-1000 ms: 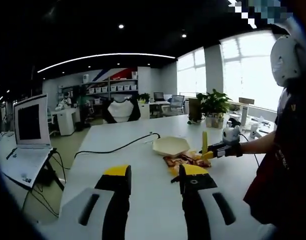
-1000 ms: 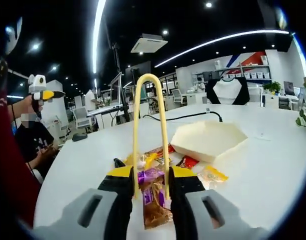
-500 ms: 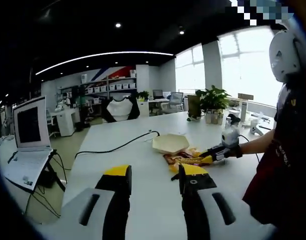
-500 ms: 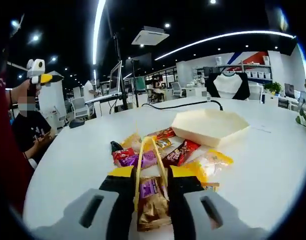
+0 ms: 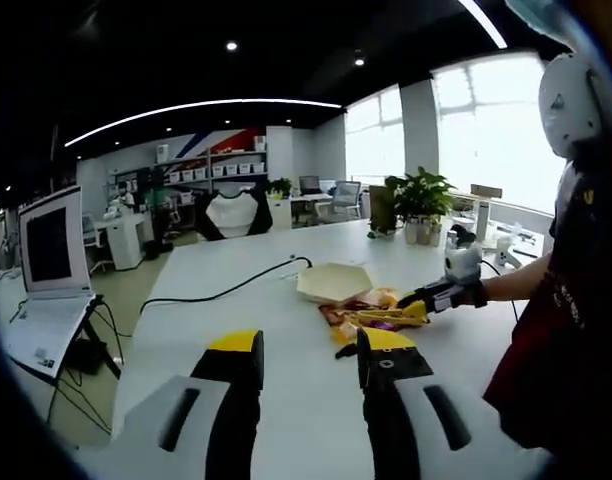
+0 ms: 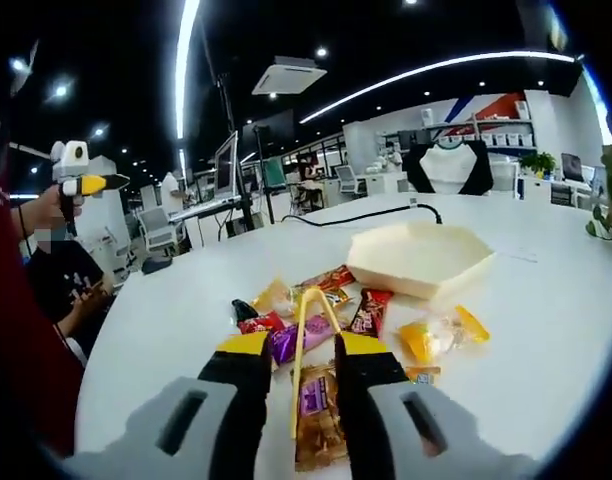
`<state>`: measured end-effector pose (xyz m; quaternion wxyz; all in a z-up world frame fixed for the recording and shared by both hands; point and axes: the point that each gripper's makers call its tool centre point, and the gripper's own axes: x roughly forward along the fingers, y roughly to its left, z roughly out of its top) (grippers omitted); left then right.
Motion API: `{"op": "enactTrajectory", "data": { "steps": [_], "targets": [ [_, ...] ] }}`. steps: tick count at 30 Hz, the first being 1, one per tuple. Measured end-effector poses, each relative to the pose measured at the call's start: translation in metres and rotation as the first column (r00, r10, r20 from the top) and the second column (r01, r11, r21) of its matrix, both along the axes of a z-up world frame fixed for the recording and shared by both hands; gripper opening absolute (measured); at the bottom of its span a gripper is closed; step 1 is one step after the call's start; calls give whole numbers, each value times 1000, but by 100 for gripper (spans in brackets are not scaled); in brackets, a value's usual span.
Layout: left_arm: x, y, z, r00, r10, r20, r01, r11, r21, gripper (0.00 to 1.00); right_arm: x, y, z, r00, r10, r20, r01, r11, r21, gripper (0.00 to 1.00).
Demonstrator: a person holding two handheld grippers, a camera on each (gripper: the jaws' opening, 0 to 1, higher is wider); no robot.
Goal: Place the target food into the container with the food tongs after gripping and lifting it, then release it inside without dropping or visibly crushing the food.
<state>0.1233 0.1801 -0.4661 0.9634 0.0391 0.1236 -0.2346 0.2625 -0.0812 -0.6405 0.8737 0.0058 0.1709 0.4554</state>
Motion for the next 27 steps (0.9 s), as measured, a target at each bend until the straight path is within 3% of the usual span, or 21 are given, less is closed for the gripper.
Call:
{"op": "enactTrajectory", "data": {
  "steps": [3, 8, 12, 16, 18, 22, 27],
  "targets": [
    [-1, -1, -3, 1000, -2, -6, 2, 1000, -9, 40, 5, 3, -6, 1000, 5, -18, -6, 998, -55, 48],
    [-2, -3, -7, 1000, -4, -13, 4, 1000, -14, 40, -5, 7, -23, 997, 77, -30, -82, 965, -251, 53],
    [-3, -2, -11, 1000, 0, -17, 0, 1000, -22, 40, -4, 11, -29, 995, 86, -40, -94, 943, -320, 48],
    [-3, -1, -14, 1000, 2, -23, -2, 1000, -31, 40, 2, 8, -35, 997, 30, -76, -57, 923, -381, 41],
    [-3, -2, -15, 1000, 0, -24, -1, 999, -36, 40, 5, 7, -34, 997, 31, -66, -55, 918, -392, 34],
    [-2, -5, -18, 1000, -6, -30, 5, 999, -42, 40, 5, 3, -32, 995, 28, -93, -61, 924, -377, 30],
    [2, -4, -19, 999, -12, -33, 10, 998, -54, 40, 3, 0, -22, 997, 32, -76, -58, 932, -357, 27]
  ]
}}
